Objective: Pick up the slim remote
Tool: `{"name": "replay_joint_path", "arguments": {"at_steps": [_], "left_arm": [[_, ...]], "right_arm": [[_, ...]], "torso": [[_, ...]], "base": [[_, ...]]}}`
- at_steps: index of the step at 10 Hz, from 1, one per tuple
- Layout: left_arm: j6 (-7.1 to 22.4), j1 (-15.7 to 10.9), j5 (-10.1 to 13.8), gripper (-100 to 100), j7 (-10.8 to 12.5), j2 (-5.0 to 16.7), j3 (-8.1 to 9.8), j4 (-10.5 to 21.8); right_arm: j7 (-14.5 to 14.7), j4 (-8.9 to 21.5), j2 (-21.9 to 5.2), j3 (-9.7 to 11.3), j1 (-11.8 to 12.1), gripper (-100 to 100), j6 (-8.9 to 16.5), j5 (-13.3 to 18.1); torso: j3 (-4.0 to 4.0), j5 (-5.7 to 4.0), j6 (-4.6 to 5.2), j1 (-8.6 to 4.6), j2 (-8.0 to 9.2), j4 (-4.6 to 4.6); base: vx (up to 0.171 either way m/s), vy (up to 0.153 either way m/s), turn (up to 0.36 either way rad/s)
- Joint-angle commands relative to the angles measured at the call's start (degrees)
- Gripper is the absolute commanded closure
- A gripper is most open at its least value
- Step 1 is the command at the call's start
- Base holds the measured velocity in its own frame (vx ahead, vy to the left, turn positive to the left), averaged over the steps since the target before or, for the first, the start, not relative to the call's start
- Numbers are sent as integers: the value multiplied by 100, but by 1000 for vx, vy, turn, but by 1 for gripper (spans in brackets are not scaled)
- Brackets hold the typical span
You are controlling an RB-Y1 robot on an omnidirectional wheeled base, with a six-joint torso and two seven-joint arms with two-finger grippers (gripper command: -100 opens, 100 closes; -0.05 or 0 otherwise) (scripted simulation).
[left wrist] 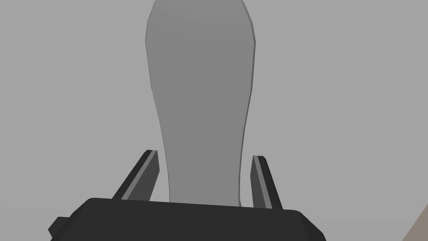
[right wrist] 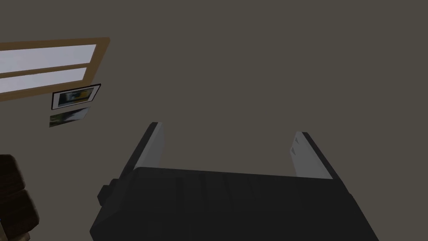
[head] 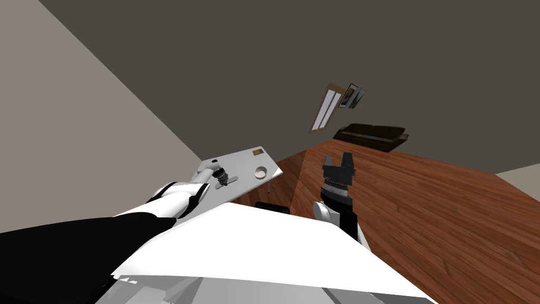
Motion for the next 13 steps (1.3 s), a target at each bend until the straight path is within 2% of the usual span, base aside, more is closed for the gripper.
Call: {"name": "replay_joint_path", "arguments": {"at_steps": [1,2,4,5,8,9,11,12,13], "left_arm": [[-78,-201,-19,100,30,41,-22,286],[-78,-201,-19,100,30,41,-22,295],[-152,-461,-41,100,84,98,-50,654],[-152,-461,-41,100,84,98,-50,666],[-263,-851,-74,100,166,183,-91,1214],[-263,-851,-74,100,166,183,-91,1223],[-337,-1111,-96,100,220,239,-119,1583],[-337,-1111,-96,100,220,239,-119,1594],[-374,-1241,-107,100,247,268,-133,1779]], "right_arm": [[0,0,0,0,0,0,0,0],[0,0,0,1,-2,0,0,0],[0,0,0,0,-1,0,0,0],[0,0,0,0,-1,0,0,0],[0,0,0,0,-1,0,0,0],[0,0,0,0,-2,0,0,0],[0,0,0,0,-1,0,0,0],[0,0,0,0,-1,0,0,0],[0,0,0,0,0,0,0,0]], "torso": [[0,0,0,0,0,0],[7,1,16,1,11,4],[17,0,4,8,28,7],[20,-1,3,11,32,10],[20,-2,4,10,31,10],[25,-2,3,7,41,12],[18,-6,-1,0,27,10],[19,-7,1,1,28,12],[18,-6,-2,1,25,11]], "base": [[-59,13,-222],[-81,25,-135],[-85,35,-115],[-60,37,-55],[-87,35,-133],[-73,17,-56],[-62,19,-104],[-54,25,-73],[-69,27,-93]]}}
